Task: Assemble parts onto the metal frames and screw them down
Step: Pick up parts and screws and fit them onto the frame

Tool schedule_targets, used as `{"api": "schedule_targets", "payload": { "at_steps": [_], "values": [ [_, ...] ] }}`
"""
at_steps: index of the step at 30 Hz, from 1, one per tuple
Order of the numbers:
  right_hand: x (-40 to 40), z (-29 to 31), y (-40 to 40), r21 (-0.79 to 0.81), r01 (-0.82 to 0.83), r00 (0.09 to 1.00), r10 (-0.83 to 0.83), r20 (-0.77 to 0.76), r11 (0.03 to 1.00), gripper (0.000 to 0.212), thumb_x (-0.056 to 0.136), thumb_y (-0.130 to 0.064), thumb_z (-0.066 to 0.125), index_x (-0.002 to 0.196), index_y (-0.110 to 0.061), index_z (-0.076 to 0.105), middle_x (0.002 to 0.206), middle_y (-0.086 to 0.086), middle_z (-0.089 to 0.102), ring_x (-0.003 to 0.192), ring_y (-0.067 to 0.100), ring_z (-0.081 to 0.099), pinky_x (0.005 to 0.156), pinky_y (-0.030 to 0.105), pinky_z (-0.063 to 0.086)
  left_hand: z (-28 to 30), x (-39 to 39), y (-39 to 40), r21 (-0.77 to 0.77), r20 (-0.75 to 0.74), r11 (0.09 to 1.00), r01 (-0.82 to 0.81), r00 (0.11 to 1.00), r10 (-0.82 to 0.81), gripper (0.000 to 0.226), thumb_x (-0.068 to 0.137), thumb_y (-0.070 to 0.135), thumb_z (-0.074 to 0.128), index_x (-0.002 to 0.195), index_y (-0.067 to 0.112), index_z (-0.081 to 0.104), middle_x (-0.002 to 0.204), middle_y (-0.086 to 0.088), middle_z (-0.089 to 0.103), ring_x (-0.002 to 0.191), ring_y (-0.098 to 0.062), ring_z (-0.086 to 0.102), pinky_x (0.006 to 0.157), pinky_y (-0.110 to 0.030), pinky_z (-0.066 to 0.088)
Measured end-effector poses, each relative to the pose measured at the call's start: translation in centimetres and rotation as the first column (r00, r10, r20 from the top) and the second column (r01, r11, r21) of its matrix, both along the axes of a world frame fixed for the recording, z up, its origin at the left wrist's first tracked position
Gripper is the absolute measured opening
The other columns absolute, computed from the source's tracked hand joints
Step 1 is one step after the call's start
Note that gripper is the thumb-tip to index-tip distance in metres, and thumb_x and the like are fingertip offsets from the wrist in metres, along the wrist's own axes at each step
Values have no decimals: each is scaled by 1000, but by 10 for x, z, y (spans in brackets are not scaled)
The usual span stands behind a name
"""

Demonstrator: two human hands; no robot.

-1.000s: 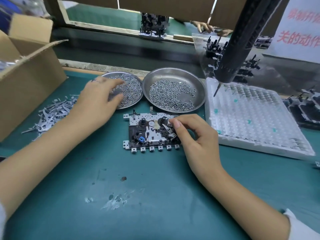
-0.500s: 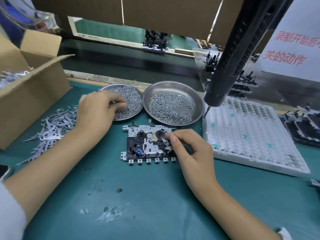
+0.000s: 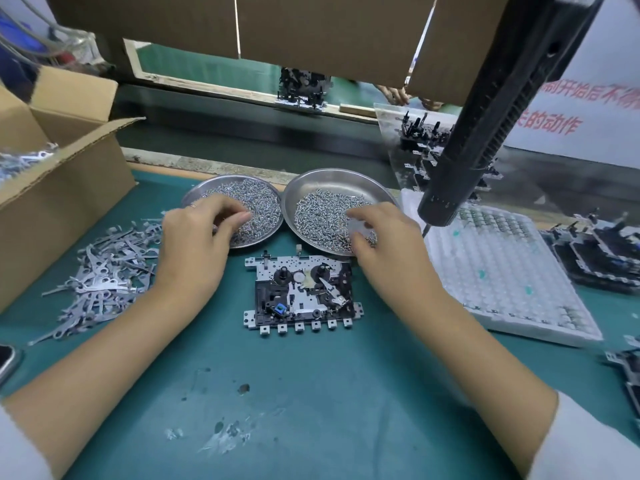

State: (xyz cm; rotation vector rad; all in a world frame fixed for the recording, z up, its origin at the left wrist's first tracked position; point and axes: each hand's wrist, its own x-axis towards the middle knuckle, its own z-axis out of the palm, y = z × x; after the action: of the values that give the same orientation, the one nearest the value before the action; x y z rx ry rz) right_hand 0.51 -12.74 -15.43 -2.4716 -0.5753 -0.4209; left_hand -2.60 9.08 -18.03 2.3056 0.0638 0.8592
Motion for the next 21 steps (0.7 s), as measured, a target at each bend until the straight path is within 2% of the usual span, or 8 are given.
{"api": "schedule_targets", "payload": {
  "at_steps": [2,5,7,10,13,15,18,21],
  "values": [
    [13,2,1,-233,55,989,-84,-120,971,31,93,-13,55,123,-7,59,119,13,60,112,28,53,95,34,41,-2,1,4,41,3,999,-5,1000,5,10,90,12,63,92,5,69,85,-6,70,77,-31,64,85,-46,47],
    [18,4,4,-339,89,969,-161,-189,936,24,95,-17,54,112,-3,64,109,15,65,104,31,57,88,39,47,-5,3,6,87,11,996,-2,1000,1,8,90,6,61,92,3,68,85,-8,70,75,-33,64,85,-53,45],
    [20,4,5,-343,113,969,-180,-168,932,18,92,-14,56,100,-3,67,98,15,68,96,31,60,82,39,50,-7,7,7,117,-3,992,-37,999,38,7,90,7,60,91,5,67,85,-7,71,74,-31,63,90,-48,41],
    [22,3,8,-322,136,971,-191,-146,937,14,90,-9,59,95,-3,71,94,15,70,91,32,62,80,38,51,-10,10,10,111,-12,990,-85,996,87,6,91,9,59,90,8,66,85,-6,71,70,-26,56,87,-36,30],
    [23,2,9,-258,147,974,-186,-132,955,15,88,-7,61,95,-11,74,94,11,71,91,30,64,80,36,52,-13,10,9,101,-3,989,-109,994,110,6,90,7,60,88,10,66,81,-5,70,62,-6,37,78,-27,21],
    [24,3,7,-238,152,976,-184,-119,959,16,88,-8,61,95,-13,74,95,11,72,91,29,64,80,36,51,-14,11,8,109,-11,988,-114,993,116,8,89,5,61,86,11,65,77,-4,69,63,2,33,77,-25,20],
    [28,4,6,-217,154,977,-181,-111,964,18,88,-5,60,96,-13,74,95,9,72,92,27,63,81,36,51,-14,12,10,112,-40,987,-116,992,121,11,89,4,61,85,13,64,76,1,67,65,-15,44,77,-25,19],
    [31,4,7,-212,142,982,-164,-92,967,19,88,-2,59,94,-13,73,92,8,72,90,26,63,79,36,51,-13,12,10,109,-56,985,-134,988,141,14,88,1,61,85,14,63,72,9,58,68,-16,43,77,-24,18]
  ]
}}
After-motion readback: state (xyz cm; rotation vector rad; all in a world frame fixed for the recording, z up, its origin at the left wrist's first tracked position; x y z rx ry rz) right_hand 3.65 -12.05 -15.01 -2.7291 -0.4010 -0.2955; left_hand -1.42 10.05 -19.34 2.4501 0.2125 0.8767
